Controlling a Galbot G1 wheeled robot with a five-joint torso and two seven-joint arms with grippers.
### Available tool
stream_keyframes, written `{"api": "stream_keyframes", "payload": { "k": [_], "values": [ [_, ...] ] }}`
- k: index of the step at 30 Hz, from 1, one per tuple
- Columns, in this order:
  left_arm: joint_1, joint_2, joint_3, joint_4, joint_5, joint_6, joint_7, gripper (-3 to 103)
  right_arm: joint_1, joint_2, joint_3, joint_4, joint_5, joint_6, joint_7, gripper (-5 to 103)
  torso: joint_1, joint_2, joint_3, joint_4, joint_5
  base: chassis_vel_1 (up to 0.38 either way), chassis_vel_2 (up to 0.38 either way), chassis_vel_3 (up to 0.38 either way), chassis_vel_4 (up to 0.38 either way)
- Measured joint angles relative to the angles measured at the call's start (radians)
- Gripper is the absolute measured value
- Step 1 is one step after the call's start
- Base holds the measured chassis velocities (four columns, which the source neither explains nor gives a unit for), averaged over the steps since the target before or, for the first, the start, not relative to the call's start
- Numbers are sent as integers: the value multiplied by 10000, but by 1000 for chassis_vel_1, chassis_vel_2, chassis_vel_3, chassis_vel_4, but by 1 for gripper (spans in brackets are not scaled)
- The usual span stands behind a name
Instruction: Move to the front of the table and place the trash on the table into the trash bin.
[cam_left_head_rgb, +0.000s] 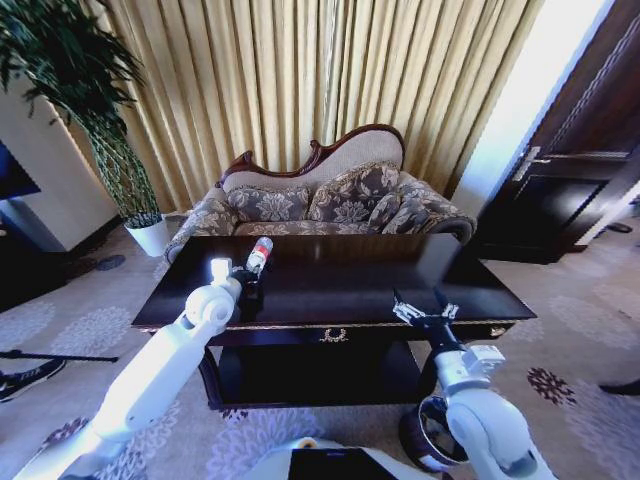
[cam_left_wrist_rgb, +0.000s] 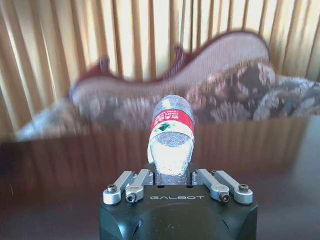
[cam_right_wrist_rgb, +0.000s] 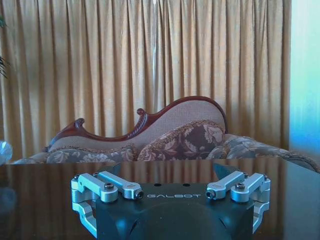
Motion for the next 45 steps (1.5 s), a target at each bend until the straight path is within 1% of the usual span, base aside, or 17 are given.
{"api": "stream_keyframes", "payload": {
  "k": [3, 4, 5, 7, 9, 10, 12, 14, 15, 17, 20, 23, 25, 27, 30, 35, 45],
  "values": [
    [90, 113, 128, 286, 1650, -1203, 884, 28, 203, -448, -127, 99, 1109, -167, 153, 100, 0, 0, 0, -3, 2, 0, 0, 0, 0],
    [90, 113, 128, 286, 1650, -1203, 884, 28, 203, -448, -127, 99, 1109, -167, 153, 100, 0, 0, 0, -3, 2, 0, 0, 0, 0],
    [134, 151, 172, 347, 2067, -1576, 1058, 28, 308, -605, -162, 113, 1506, -226, 201, 100, 0, 0, -1, 0, 1, 0, 0, 0, 0],
    [323, 282, 342, 509, 3636, -2758, 1568, 28, 889, -1178, -282, 12, 2817, -404, 281, 100, 0, 0, 0, 1, -1, 0, 0, 0, 0],
    [360, 310, 377, 547, 4011, -3014, 1667, 28, 1031, -1290, -326, -28, 3069, -420, 286, 100, -1, 0, 0, 2, 2, 0, 0, 0, 0],
    [440, 382, 453, 654, 4909, -3635, 1936, 28, 1382, -1557, -448, -129, 3656, -447, 287, 100, 0, -1, 0, 1, 2, 0, 0, 0, 0],
    [491, 540, 575, 713, 6001, -4387, 2277, 28, 1987, -1932, -661, -251, 4584, -493, 286, 100, 0, 0, 1, 0, 0, 0, 0, 0, 0],
    [490, 602, 620, 711, 6246, -4572, 2334, 28, 2196, -2050, -738, -284, 4873, -507, 285, 100, 0, 0, 0, 0, 2, 0, 0, 0, 0],
    [427, 811, 826, 641, 6885, -5077, 2402, 28, 2904, -2437, -1061, -423, 5787, -541, 266, 100, 0, 0, 1, 2, -3, 0, 0, 0, 0],
    [384, 877, 883, 618, 7057, -5209, 2402, 28, 3143, -2540, -1185, -487, 6005, -548, 256, 100, 0, 0, 1, 0, -3, 0, 0, 0, 0],
    [-11, 1360, 1354, 511, 7783, -5761, 2399, 28, 4493, -2893, -2115, -1231, 6574, -555, 49, 100, 0, -1, 1, 0, 0, 0, 0, 0, 0],
    [-381, 1690, 1675, 445, 7874, -5879, 2429, 28, 5345, -2946, -2774, -1729, 6735, -548, -63, 100, 0, 0, 1, 0, 2, 0, 0, 0, 0],
    [-1153, 2103, 2261, 421, 7807, -5963, 2452, 28, 6434, -2910, -3526, -2134, 7145, -554, -79, 100, 1, -1, 2, 2, 0, 0, 0, 0, 0],
    [-1370, 2187, 2434, 427, 7754, -5974, 2467, 28, 6750, -2868, -3738, -2234, 7241, -563, -80, 100, 0, -2, 2, 1, 1, 0, 0, 0, 0],
    [-2488, 2379, 3391, 523, 7365, -5949, 2445, 28, 8029, -2595, -4577, -2729, 7521, -575, -80, 100, 1, -1, 2, 0, 0, 0, 0, 0, 0],
    [-3209, 2085, 4147, 593, 7196, -5695, 2313, 28, 8943, -2422, -5199, -3246, 7813, -582, -80, 100, 1, -1, 2, -1, -1, 0, 0, 0, 0],
    [-3998, 1564, 5352, 343, 6718, -4969, 2042, 28, 9738, -2395, -5292, -3839, 8304, -631, -116, 100, 1, -1, 0, -1, 3, 0, 0, 0, 0]
  ]
}}
